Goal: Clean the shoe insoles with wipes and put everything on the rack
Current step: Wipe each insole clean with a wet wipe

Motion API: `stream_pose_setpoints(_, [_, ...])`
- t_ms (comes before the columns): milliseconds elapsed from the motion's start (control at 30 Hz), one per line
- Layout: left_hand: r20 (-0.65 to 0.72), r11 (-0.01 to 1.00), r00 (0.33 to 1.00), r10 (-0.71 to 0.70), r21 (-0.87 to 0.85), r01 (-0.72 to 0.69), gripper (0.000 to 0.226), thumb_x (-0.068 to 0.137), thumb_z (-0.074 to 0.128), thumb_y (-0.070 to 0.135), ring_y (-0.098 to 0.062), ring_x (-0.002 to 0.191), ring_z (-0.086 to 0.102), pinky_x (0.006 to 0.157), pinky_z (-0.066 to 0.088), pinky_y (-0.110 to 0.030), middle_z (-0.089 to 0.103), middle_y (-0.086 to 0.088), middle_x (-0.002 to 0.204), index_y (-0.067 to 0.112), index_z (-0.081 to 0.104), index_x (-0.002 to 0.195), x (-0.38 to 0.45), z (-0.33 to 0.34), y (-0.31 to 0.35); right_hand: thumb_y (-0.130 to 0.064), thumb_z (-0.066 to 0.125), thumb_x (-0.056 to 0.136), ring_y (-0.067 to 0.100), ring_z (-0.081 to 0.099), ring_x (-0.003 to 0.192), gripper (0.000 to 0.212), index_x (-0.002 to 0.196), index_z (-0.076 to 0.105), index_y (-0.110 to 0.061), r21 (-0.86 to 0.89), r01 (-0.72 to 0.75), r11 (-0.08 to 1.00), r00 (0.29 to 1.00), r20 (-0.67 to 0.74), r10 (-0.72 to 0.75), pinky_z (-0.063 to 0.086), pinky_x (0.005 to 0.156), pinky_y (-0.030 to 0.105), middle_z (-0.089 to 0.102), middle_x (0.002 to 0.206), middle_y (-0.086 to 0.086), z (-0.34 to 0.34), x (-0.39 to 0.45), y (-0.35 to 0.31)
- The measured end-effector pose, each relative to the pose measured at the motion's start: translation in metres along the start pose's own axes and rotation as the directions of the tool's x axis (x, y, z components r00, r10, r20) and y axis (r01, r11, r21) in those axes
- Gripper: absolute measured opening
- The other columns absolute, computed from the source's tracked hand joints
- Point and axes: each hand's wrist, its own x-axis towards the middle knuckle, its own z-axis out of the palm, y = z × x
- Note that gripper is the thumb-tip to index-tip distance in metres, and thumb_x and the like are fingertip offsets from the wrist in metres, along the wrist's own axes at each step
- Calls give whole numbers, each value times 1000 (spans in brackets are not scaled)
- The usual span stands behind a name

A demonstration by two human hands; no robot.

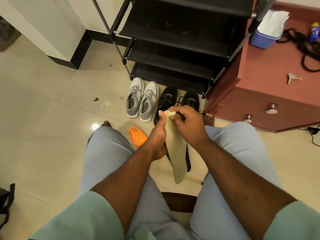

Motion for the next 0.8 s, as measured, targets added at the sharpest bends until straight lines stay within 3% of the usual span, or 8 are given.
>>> stream_pose_setpoints(67, [-4, 998, 999, -45, 44, 45, 74, 91, 16, 75, -29, 114, 64, 100, 51, -46, 70, -12, 119, 27, 59, 128, 7, 2, -1, -6, 62, 87, 6, 53, 95, 22, 107, 68, -12, -18, -97, 995, 993, -71, 95, 45, 86, 20, 63, 105, 0, 1, 9, 5])
stream_pose_setpoints(167, [-54, 999, 999, 0, -48, -2, 69, 93, 16, 72, -20, 116, 64, 92, 53, -36, 68, -4, 124, 33, 55, 134, 20, -2, -1, -2, 63, 85, 4, 56, 94, 22, 104, 69, -11, 79, -20, 997, 996, 87, 13, 44, 84, 15, 63, 101, -4, 10, 6, 5])
stream_pose_setpoints(300, [-65, 1000, 998, -4, -4, 4, 74, 92, 14, 74, -23, 116, 64, 98, 52, -40, 69, -8, 124, 30, 54, 135, 42, -10, 6, -7, 63, 87, 5, 60, 103, 23, 106, 68, -19, 238, -234, 943, 972, 24, 235, 51, 92, 29, 66, 108, -7, 16, 21, 22])
stream_pose_setpoints(367, [-75, 999, 997, 8, -40, -11, 74, 93, 18, 72, -24, 118, 63, 102, 50, -40, 67, -11, 125, 24, 53, 138, 55, -14, 4, -7, 64, 86, 6, 61, 103, 23, 105, 68, -19, 263, -277, 924, 961, 94, 261, 51, 92, 30, 67, 107, -5, 25, 29, 28])
stream_pose_setpoints(467, [-162, 990, 986, 47, -125, -68, 63, 99, 23, 65, -23, 107, 68, 93, 53, -36, 71, -10, 112, 21, 57, 129, 79, -29, 9, -1, 66, 84, 10, 65, 93, 21, 103, 69, -10, 440, -430, 788, 900, 284, 332, 53, 85, 25, 70, 99, 4, 43, 35, 32])
stream_pose_setpoints(633, [-305, 994, 951, -47, -107, 15, 56, 99, 32, 65, -29, 106, 65, 75, 57, -40, 63, -14, 121, 22, 50, 130, 129, -62, 32, -2, 65, 85, 14, 64, 89, 18, 98, 68, -13, 527, -630, 571, 768, 309, 562, 54, 80, 27, 70, 95, 4, 81, 65, 74])
stream_pose_setpoints(700, [-486, 995, 871, -77, 13, 95, 59, 92, 47, 64, -35, 117, 56, 74, 56, -48, 53, -10, 133, 27, 42, 137, 158, -79, 30, -1, 62, 87, 16, 65, 87, 17, 95, 67, -15, 518, -696, 497, 705, 366, 607, 55, 80, 32, 70, 92, 3, 107, 75, 92])
stream_pose_setpoints(800, [-752, 911, 653, -91, 202, 360, 69, 88, 60, 59, -39, 130, 38, 99, 44, -54, 35, -11, 145, 24, 36, 142, 196, -119, 17, -7, 60, 90, 22, 64, 92, 17, 101, 65, -18, 472, -781, 410, 609, 429, 667, 54, 83, 40, 70, 97, 4, 150, 81, 124])
